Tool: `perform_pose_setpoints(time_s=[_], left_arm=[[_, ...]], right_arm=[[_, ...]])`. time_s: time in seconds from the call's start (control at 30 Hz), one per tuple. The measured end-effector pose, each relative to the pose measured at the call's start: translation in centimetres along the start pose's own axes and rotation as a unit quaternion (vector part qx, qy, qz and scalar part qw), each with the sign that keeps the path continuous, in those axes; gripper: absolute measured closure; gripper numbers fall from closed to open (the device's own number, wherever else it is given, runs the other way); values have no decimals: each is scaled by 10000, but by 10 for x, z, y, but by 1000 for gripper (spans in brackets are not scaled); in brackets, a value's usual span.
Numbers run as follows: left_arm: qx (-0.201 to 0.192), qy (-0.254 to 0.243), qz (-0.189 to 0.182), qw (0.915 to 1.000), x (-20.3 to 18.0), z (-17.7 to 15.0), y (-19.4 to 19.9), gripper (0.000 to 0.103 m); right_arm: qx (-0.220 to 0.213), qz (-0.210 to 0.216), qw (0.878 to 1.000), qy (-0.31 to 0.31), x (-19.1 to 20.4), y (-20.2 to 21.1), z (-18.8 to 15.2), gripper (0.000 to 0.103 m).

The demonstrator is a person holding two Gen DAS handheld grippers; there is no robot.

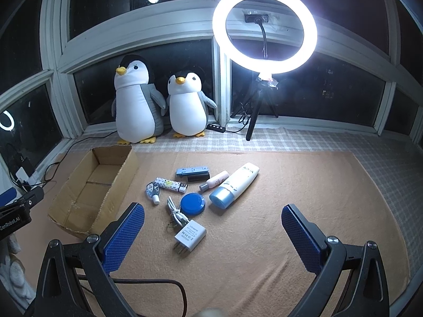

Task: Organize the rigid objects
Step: 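Set the left gripper on the box wall while the right gripper approaches the white adapter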

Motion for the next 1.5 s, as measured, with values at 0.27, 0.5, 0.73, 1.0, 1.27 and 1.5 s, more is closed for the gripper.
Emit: perform_pose_setpoints(time_s=[0.27, 0.5, 0.73, 1.0, 1.27, 1.5], left_arm=[[374, 178, 269, 9988, 33, -7, -45, 5], [839, 166, 437, 9954, 41, -19, -93, 20], [1135, 14, 494, 9923, 32, -34, -124, 35], [1269, -81, 414, 9910, 23, -38, -142, 54], [1349, -128, 253, 9905, 16, -39, -148, 72], [1362, -137, 146, 9905, 13, -40, -151, 76]], right_arm=[[184, 116, 9998, 45, -3, -13, -4, 21], [417, 248, 9986, -222, -20, -27, -13, 33], [748, 368, 9960, -306, -38, -48, -26, 33], [1116, 448, 9900, -742, -53, -72, -38, 33], [1398, 660, 9832, -968, -46, -99, -36, 33], [1747, 808, 9740, -1195, -37, -126, -44, 35]])
Point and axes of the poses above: each gripper's, at about its wrist camera, not at the fingertips, and y roughly against the way its jaws point, x to its left, z to its top, the point moved 2 cm from there along -y, roughly the way its jaws point, and after that the axes turned 15 degrees about z, right-handed, at the moved point
